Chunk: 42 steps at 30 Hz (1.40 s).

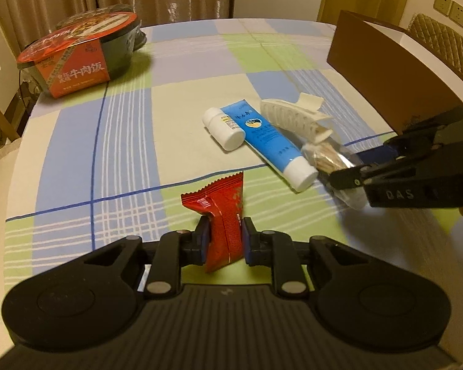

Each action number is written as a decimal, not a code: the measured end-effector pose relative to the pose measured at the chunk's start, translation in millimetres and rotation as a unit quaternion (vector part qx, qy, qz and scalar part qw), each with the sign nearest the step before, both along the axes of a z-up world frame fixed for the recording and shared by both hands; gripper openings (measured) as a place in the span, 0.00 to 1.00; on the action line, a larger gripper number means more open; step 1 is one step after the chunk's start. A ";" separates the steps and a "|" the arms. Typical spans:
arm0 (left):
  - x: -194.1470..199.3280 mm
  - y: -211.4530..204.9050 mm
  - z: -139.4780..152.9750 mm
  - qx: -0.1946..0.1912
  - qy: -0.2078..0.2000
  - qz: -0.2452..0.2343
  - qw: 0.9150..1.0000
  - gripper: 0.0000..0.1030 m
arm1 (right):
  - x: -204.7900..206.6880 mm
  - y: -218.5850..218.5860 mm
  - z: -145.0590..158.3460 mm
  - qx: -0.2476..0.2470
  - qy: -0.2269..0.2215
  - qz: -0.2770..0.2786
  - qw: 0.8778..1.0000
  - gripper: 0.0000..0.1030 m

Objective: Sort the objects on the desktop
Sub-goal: 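Grasp the cotton swab bag with the right tool while left holds the packet, then carry the red packet and swab bag over the brown box with both tools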

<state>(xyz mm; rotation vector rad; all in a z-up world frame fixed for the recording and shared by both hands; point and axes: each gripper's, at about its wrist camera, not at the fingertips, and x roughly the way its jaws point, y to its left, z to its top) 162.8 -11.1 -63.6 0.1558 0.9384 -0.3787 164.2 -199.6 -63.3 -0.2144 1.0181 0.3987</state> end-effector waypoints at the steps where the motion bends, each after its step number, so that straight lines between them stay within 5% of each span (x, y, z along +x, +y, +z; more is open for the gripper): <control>1: -1.1 -1.2 -0.5 0.001 0.001 -0.002 1.000 0.18 | -4.6 -0.7 0.4 -0.001 0.003 0.005 1.000 0.25; 10: 0.2 -6.3 -13.0 0.010 0.013 -0.008 1.000 0.38 | -28.9 -9.7 -2.5 -0.008 0.017 0.012 1.000 0.25; 21: 5.9 -9.4 -11.6 0.009 0.006 0.001 1.000 0.38 | -23.8 -5.7 -7.1 -0.016 0.007 0.022 1.000 0.25; 23: 6.4 -9.9 -10.6 0.009 0.005 0.002 1.000 0.29 | -23.2 -5.0 -8.6 -0.019 0.006 0.027 0.999 0.26; 25: 6.4 -10.2 -9.2 0.010 0.004 0.003 1.000 0.22 | -22.9 -3.7 -9.9 -0.025 0.003 0.029 0.999 0.53; 26: 6.0 -9.7 -8.1 0.009 0.004 0.004 1.000 0.21 | -22.6 -3.9 -11.0 -0.026 0.003 0.028 0.999 0.54; 30: 1.1 -7.7 -5.2 0.011 0.003 0.007 1.000 0.21 | -22.0 -5.6 -13.4 -0.021 0.008 0.027 0.999 0.53; 32: -3.5 -6.2 -3.3 0.011 0.004 0.011 1.000 0.21 | -23.7 -6.9 -11.7 -0.018 0.008 0.030 0.999 0.31; 34: -8.5 -5.5 -0.9 0.012 0.004 0.014 1.000 0.21 | -26.0 -8.8 -8.8 -0.014 0.008 0.034 0.999 0.26; 42: -34.0 -15.2 12.1 0.010 0.001 0.023 1.000 0.21 | -42.4 -22.7 10.8 0.002 -0.006 0.045 0.999 0.25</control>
